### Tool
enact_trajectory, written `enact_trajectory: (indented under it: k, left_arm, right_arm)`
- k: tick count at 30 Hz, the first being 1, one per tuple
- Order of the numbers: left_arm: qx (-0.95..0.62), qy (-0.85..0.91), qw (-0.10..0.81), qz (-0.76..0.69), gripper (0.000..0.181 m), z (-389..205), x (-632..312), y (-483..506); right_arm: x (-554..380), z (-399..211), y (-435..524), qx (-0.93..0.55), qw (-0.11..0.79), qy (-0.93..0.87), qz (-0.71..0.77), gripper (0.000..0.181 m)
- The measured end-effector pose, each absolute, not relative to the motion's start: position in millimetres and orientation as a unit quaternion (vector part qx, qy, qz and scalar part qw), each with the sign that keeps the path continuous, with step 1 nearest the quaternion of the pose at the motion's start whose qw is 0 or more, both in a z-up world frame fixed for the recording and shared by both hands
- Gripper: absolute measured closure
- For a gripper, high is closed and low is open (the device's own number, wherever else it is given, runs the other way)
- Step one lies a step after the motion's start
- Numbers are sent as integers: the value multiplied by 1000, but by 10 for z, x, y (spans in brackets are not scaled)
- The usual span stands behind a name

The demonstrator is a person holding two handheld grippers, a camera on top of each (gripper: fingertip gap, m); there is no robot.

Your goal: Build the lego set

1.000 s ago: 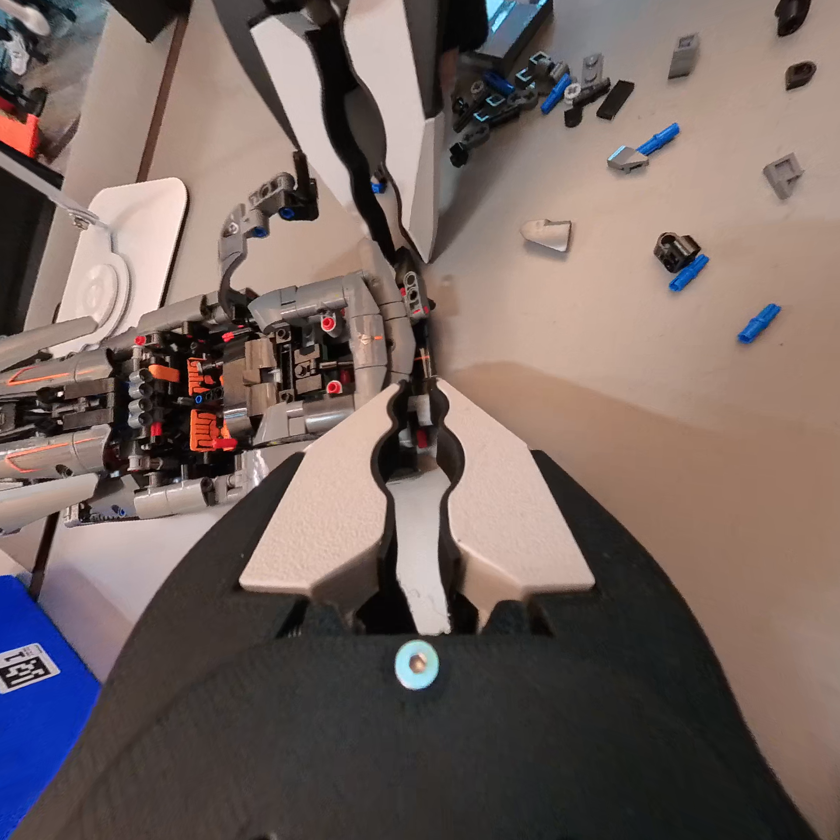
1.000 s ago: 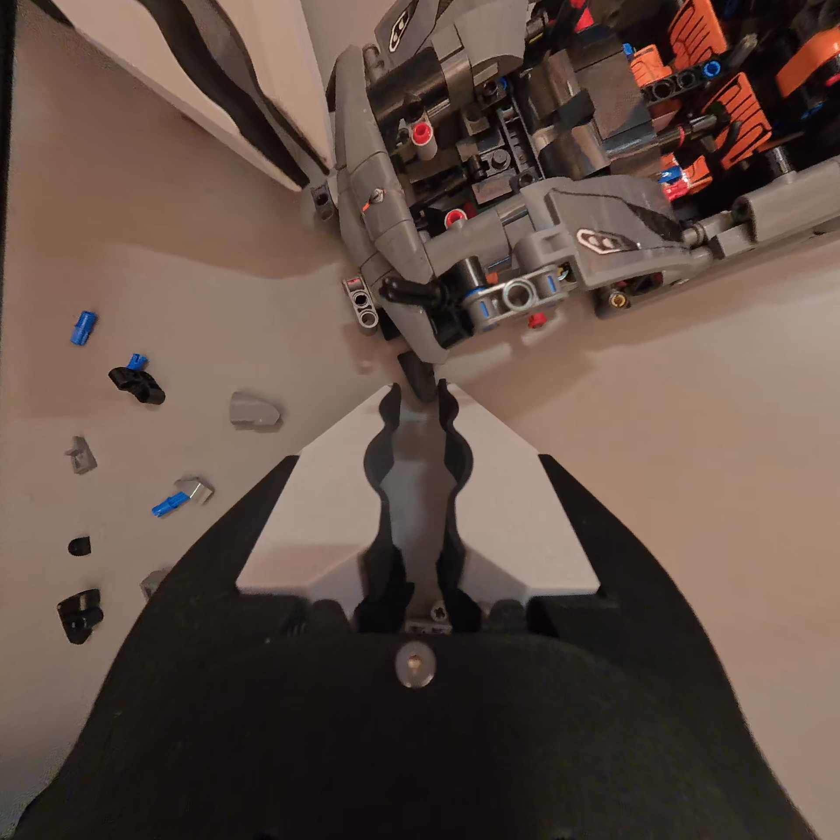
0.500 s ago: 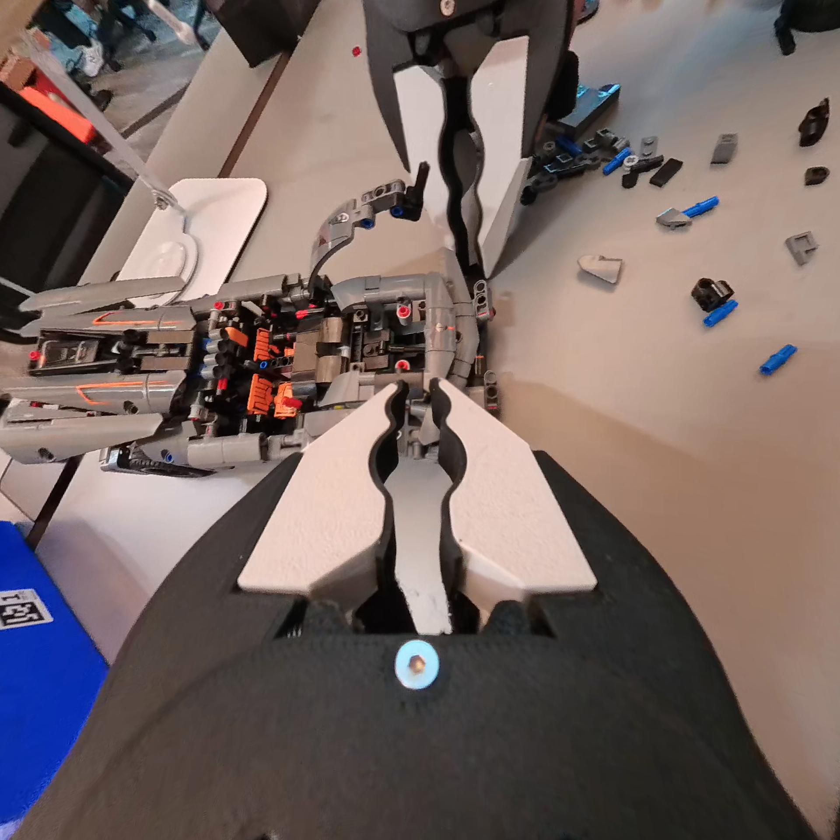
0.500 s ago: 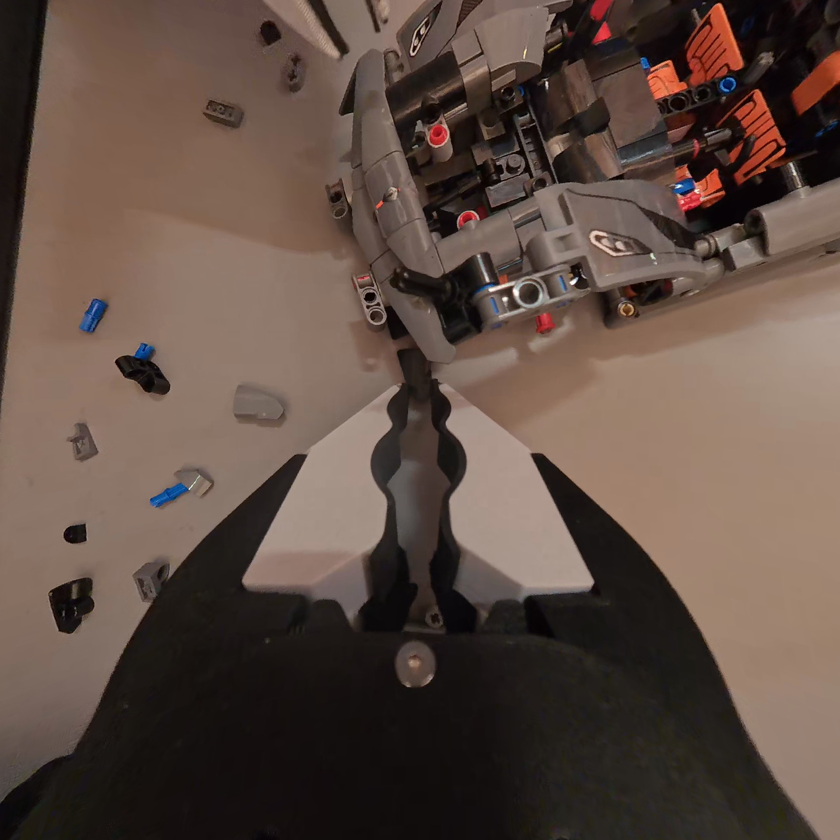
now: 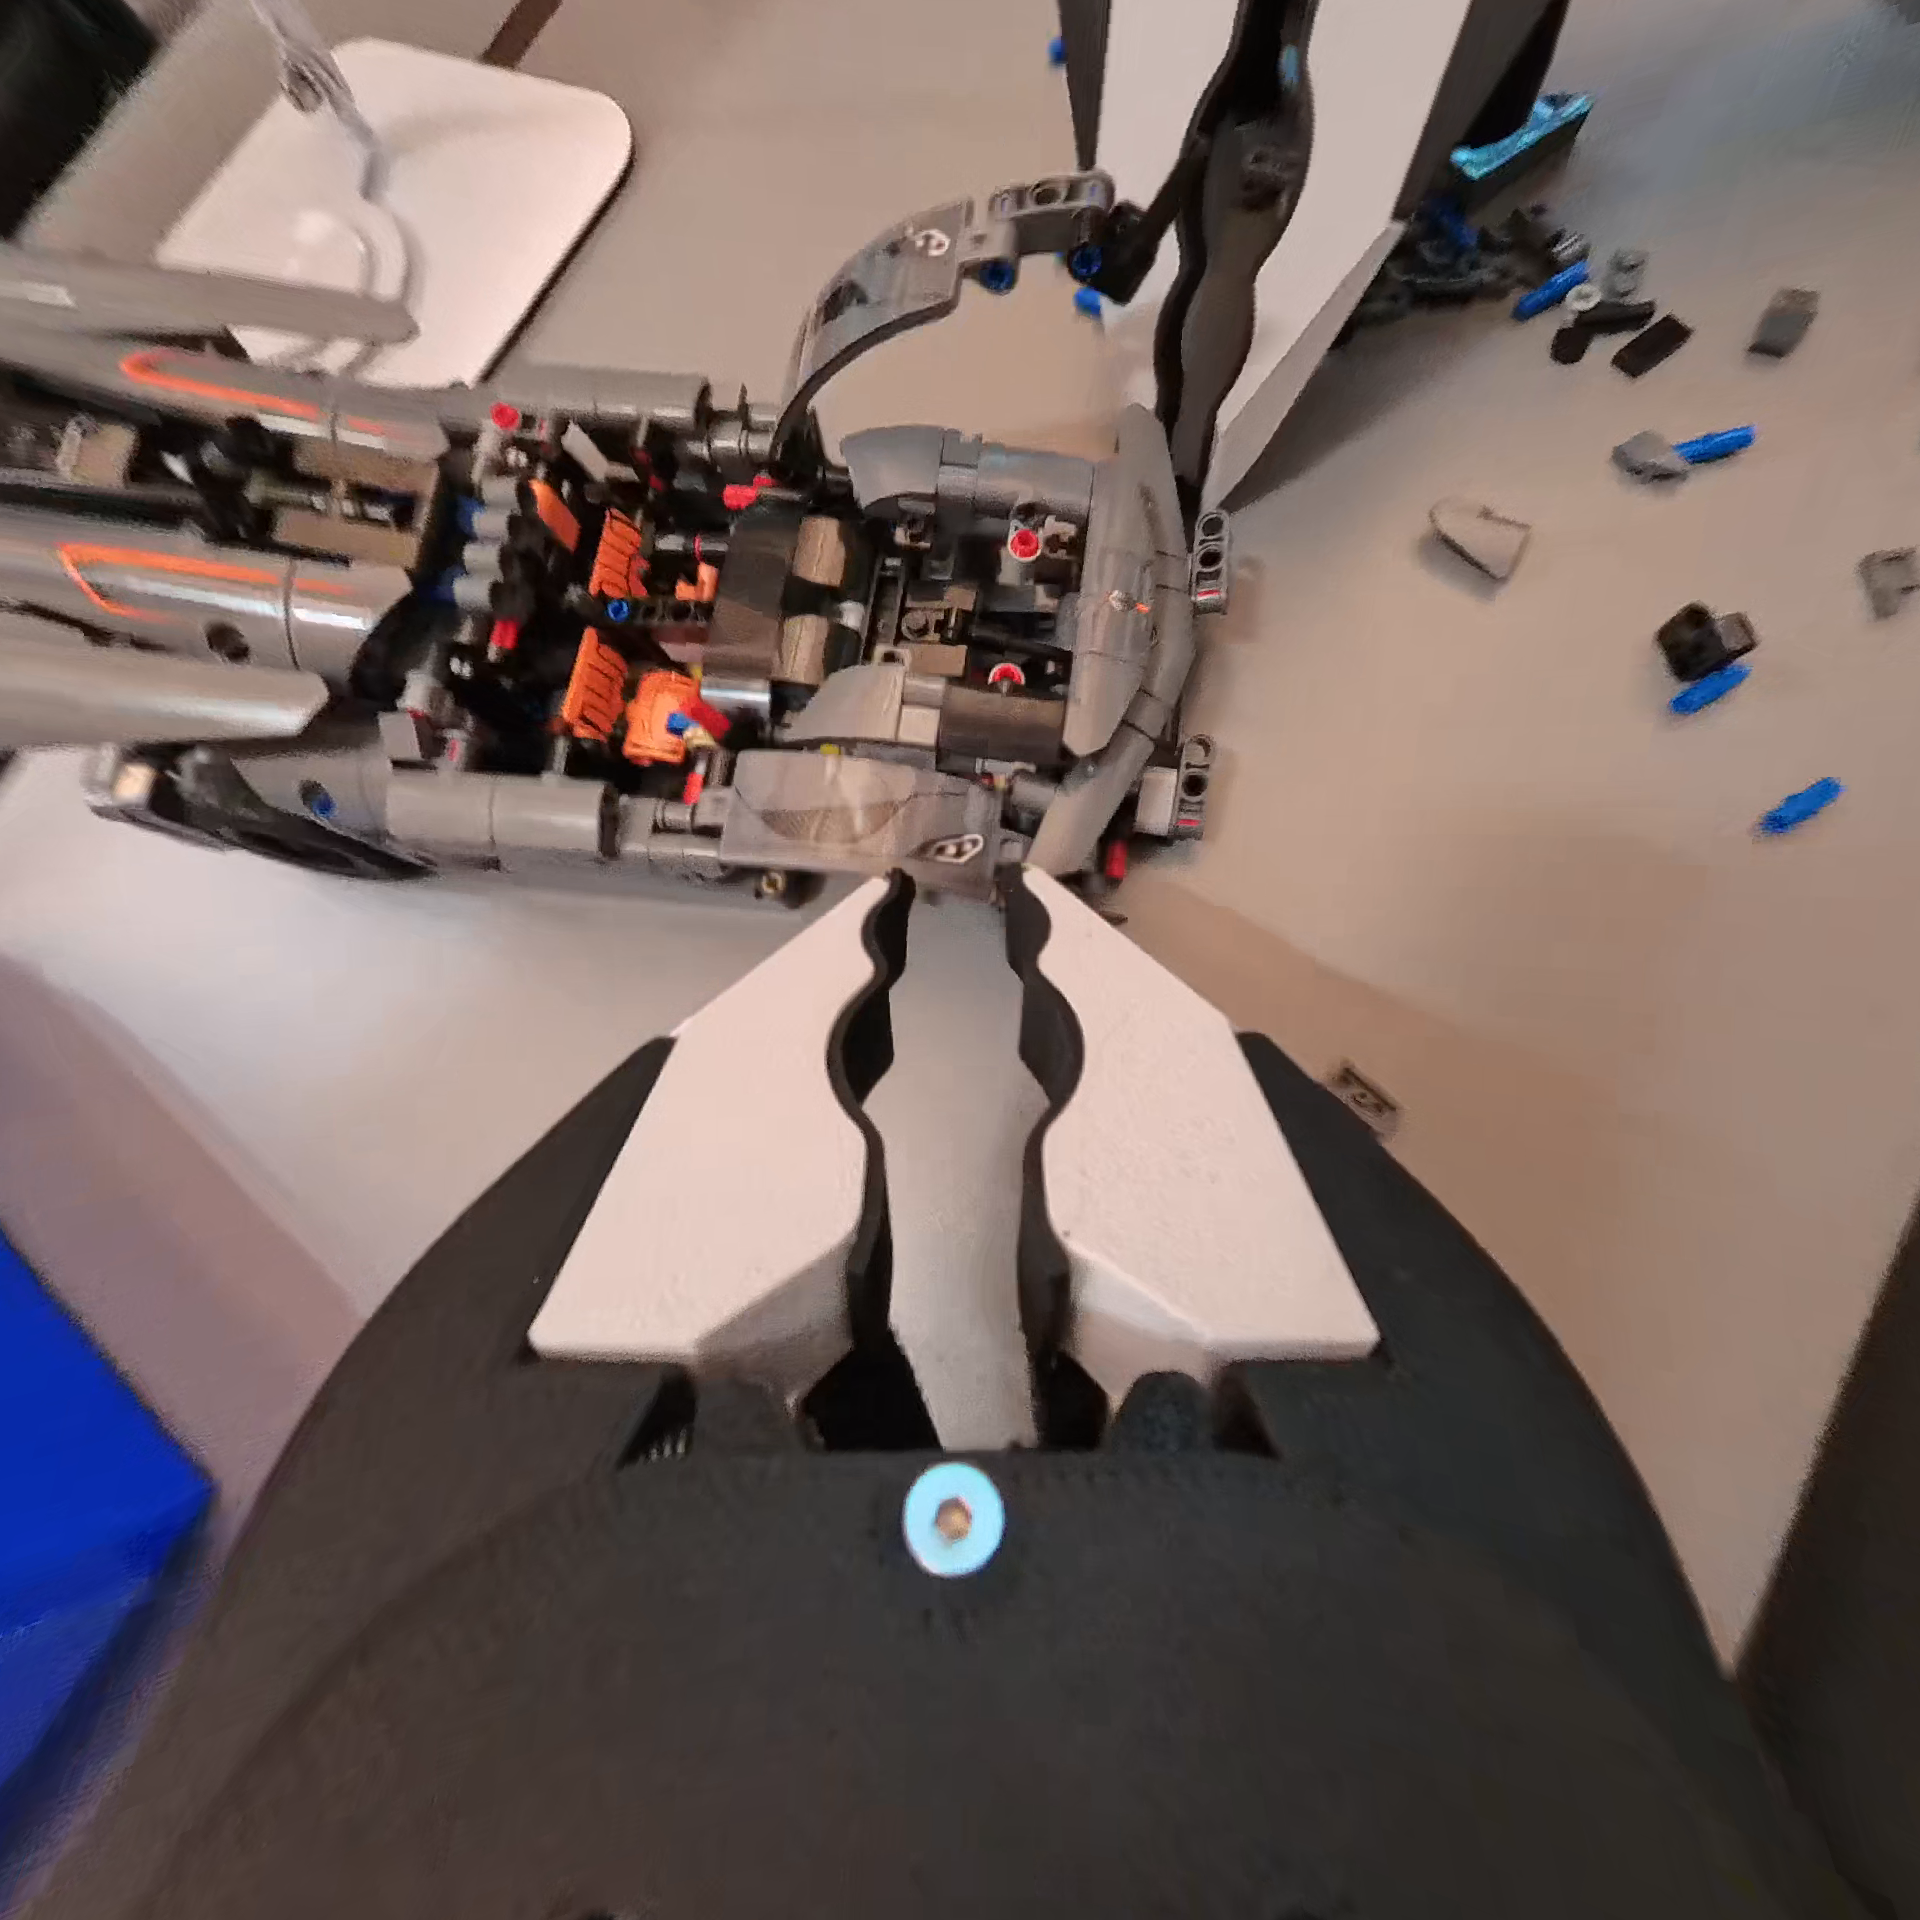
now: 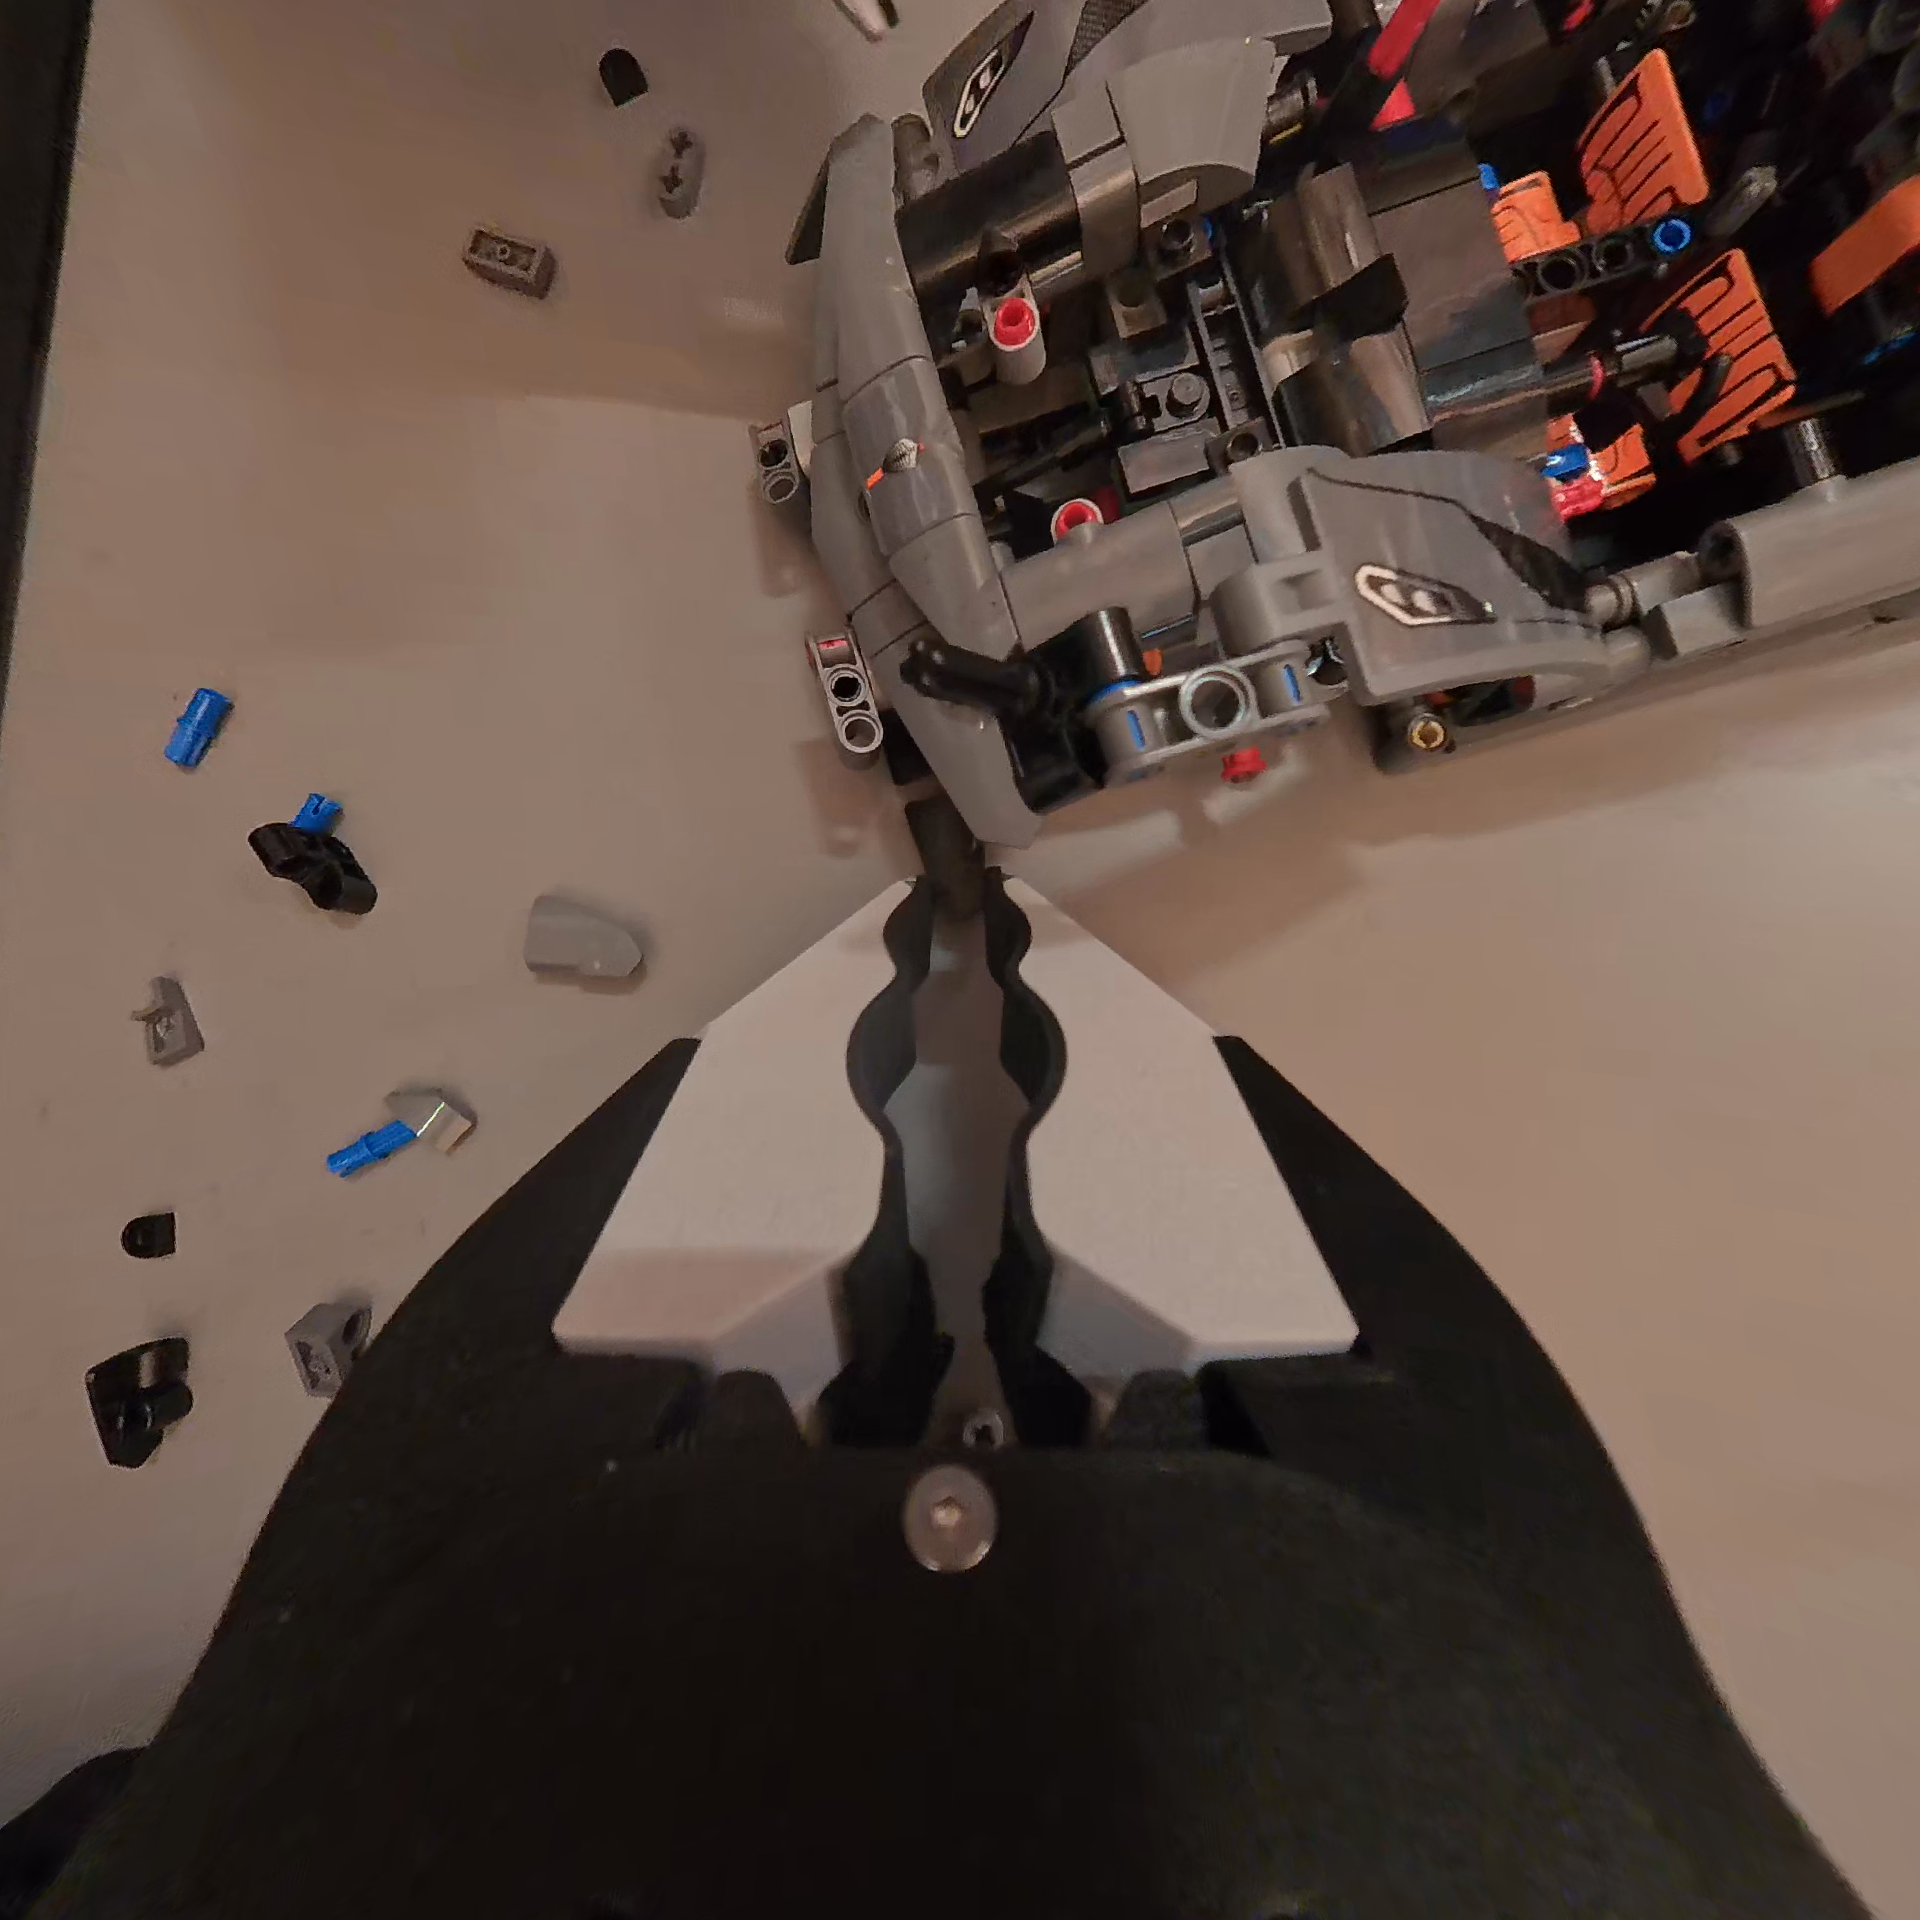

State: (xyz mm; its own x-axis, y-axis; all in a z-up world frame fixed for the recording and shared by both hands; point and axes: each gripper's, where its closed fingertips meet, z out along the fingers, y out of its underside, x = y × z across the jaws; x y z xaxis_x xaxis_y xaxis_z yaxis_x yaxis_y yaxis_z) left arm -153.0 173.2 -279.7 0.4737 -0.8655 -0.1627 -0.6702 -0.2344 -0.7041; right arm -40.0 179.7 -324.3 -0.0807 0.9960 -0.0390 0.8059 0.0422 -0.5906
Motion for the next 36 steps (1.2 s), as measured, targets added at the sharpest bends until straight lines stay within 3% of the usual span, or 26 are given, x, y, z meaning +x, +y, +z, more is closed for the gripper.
enact_trajectory:
  k: [3, 8, 14, 36]
  left_arm:
    - [-790, 480, 334, -183, 168, -2830, -1561, 1646]
    - [-817, 474, 244, -221, 154, -3143, -1561, 1499]
    - [-813, 470, 249, -237, 147, -3205, -1425, 1535]
    - [-813, 447, 285, -241, 158, -3221, -1351, 1644]
  right_arm:
    - [-414, -3242, 1804, -647, 200, -694, 242, 173]
    - [-445, -3242, 1803, -645, 207, -695, 243, 173]
    - [-457, -3243, 1800, -644, 209, -691, 254, 173]
    - [-509, -3245, 1819, -624, 214, -707, 254, 174]
